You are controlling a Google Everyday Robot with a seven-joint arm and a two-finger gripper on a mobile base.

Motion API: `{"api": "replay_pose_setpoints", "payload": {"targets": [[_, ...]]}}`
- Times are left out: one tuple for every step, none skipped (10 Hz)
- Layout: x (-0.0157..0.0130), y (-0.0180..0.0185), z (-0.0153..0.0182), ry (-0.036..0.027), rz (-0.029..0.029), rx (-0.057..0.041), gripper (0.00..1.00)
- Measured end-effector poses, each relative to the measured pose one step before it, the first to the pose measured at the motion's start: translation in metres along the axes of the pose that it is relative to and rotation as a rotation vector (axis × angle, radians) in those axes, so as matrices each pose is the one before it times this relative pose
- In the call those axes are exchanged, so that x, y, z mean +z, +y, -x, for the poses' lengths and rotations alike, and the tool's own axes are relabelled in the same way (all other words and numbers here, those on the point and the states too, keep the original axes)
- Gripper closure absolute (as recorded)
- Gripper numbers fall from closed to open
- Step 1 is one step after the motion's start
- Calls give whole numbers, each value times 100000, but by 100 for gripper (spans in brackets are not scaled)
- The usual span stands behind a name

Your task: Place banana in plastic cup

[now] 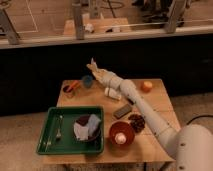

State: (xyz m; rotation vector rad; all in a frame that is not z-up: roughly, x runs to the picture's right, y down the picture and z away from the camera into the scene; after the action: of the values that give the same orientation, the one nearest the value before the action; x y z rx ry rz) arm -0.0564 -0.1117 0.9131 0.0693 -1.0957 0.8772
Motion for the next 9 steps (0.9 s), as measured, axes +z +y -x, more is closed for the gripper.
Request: {"api": "replay_pose_setpoints", "payload": {"targets": [[393, 44, -227, 7, 1044, 595, 100], [220, -162, -183, -197, 619, 882, 100], [32, -316, -87, -380, -159, 737, 100], [83, -305, 19, -526, -230, 490, 100], [222, -86, 174, -606, 216, 353, 100], [281, -27, 237, -611, 292, 556, 100], [205, -89, 222, -689, 472, 694, 100], [67, -156, 101, -356, 426, 524, 100], [-29, -350, -349, -419, 503, 1100, 100]]}}
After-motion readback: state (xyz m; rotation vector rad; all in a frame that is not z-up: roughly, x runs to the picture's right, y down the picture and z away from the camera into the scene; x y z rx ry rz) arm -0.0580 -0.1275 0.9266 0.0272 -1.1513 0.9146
